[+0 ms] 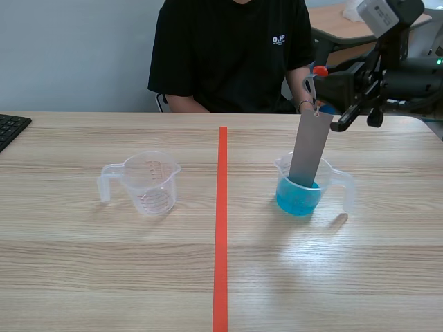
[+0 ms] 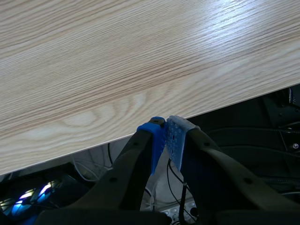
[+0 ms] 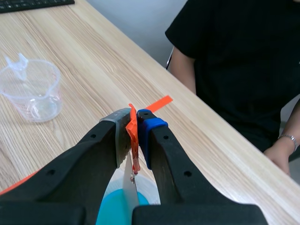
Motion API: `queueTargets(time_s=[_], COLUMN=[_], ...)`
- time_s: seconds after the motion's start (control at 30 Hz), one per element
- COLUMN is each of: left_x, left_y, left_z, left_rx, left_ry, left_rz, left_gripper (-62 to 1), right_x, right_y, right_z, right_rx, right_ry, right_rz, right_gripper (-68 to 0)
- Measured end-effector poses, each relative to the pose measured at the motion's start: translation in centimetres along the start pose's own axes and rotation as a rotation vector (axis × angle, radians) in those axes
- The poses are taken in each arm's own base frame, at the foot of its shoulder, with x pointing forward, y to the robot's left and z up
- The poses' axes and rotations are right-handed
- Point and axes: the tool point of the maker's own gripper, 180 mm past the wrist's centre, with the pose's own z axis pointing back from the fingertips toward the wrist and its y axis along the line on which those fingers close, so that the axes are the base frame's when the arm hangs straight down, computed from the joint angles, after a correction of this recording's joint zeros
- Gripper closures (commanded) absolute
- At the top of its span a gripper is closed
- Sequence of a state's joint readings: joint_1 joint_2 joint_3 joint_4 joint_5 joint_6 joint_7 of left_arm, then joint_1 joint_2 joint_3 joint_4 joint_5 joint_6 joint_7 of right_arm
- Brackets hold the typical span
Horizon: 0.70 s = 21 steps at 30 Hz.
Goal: Do the redox reaction experiment.
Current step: 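Lower the plate into the blue solution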
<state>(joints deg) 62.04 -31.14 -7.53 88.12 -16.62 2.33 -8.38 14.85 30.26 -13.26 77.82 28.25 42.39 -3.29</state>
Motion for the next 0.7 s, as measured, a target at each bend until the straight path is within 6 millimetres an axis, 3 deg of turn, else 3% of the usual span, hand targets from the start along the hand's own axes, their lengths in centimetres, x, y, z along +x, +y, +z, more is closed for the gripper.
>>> queueTargets(time_s=[0.33, 0.7], left_x=[0.0, 0.0], left_y=[0.0, 0.0], left_z=[0.0, 0.0], left_rx=[0.000, 0.000], left_ry=[0.000, 0.000], left_rz=[0.000, 0.000], left_gripper=[-4.6, -4.6], right_x=[-4.1, -4.2], right_y=[0.2, 0.2], right_z=[-0.7, -0.9], right_rx=[-0.021, -0.023], right_ry=[0.070, 0.061], right_rz=[-0.055, -0.060], right_gripper=[-1.5, -1.5])
